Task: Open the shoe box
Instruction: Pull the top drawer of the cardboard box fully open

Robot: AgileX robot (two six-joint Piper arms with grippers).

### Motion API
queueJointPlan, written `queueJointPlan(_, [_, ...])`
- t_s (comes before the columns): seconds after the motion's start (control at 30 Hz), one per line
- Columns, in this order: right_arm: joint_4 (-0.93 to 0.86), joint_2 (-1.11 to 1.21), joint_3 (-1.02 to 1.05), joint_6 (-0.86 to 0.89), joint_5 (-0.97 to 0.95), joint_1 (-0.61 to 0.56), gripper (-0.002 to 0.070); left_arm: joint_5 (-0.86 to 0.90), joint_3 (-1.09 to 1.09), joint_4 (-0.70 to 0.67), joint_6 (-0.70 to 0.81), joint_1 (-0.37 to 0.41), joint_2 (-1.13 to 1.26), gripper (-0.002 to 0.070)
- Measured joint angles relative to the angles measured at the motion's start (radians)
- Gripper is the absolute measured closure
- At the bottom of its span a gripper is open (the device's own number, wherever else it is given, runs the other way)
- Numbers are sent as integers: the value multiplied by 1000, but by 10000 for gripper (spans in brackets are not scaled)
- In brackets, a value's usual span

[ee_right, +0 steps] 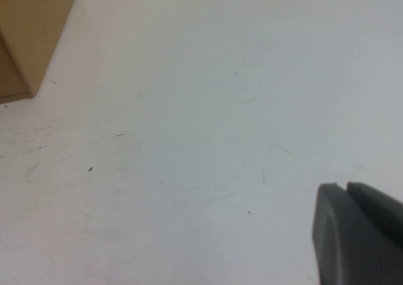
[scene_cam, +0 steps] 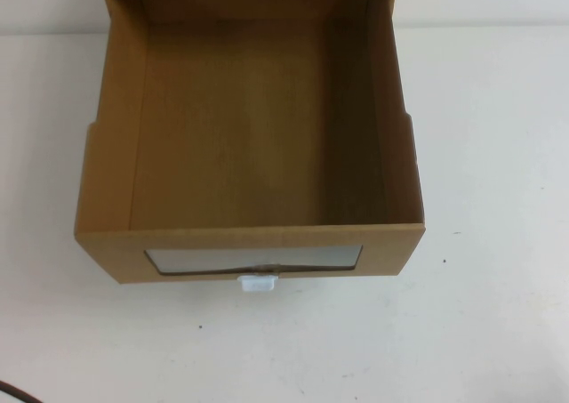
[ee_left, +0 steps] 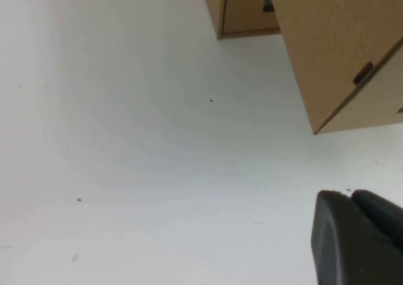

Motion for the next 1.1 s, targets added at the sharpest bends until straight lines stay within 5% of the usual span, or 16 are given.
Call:
queueJointPlan(0.2, [0,0,0,0,0,-2,694,-65,34,58,-58,0,-34,678])
queueJointPlan(0.53, [0,0,0,0,0,-2,694,-699,491,173,-298,0,-338,678])
queueJointPlan(1.1, [0,0,0,-2,1,-2,694,-428,524,192,-185,0,-350,678])
